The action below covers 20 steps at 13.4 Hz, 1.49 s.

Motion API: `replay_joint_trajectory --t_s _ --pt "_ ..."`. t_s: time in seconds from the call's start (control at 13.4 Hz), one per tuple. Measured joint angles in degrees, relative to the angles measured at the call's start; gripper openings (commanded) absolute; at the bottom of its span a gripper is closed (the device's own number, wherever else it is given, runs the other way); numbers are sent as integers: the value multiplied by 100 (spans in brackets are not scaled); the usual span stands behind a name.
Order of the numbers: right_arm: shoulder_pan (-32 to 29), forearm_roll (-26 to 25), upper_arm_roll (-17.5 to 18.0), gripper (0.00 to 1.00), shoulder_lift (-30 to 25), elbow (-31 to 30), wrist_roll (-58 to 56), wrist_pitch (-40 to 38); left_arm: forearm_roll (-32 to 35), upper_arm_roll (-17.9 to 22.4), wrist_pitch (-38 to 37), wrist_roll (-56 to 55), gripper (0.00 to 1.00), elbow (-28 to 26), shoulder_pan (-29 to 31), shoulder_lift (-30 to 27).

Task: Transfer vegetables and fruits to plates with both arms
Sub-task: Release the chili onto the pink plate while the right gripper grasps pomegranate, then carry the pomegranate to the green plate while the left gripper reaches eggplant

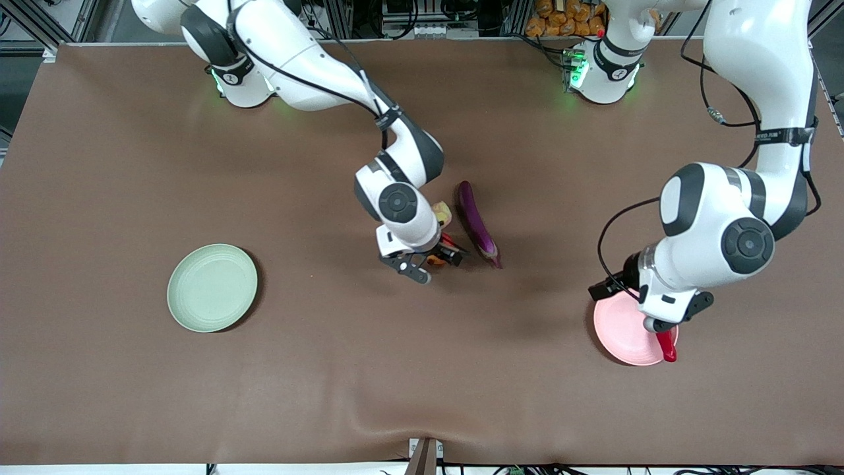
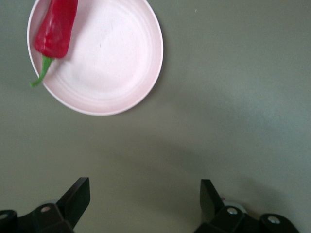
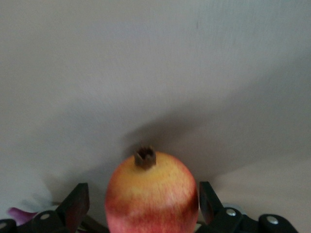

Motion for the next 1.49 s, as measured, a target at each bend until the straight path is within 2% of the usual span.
replay_joint_trajectory --t_s 0.07,0.15,0.37,0.52,0.75,1.04,1.27,1.49 --pt "27 -12 -4 5 34 0 3 2 0 -59 0 -127 100 -97 -4 -84" --pt "28 -72 -19 0 42 4 -35 -3 0 -108 0 -248 100 -173 -9 -154" --pt "-89 -479 -123 0 40 133 -501 -265 0 -264 0 -694 100 -268 -17 -220" --pt "-466 -490 -143 0 6 234 -1017 -513 0 -386 2 -1060 100 -304 -104 -220" --pt "-1330 -505 -128 0 -236 465 -2073 -1547 0 -410 15 -1634 100 -334 -451 -220" --pt "-2786 -527 -141 0 -1011 526 -3818 -2977 0 -413 310 -2212 100 -538 -788 -207" --pt "-3618 -574 -152 0 -1161 217 -4948 -3053 75 -413 668 -2577 100 -829 -1054 -163" --pt "-4416 -587 -148 0 -1154 -316 -6144 -2685 493 -421 1358 -3392 100 -1439 -1388 -137"
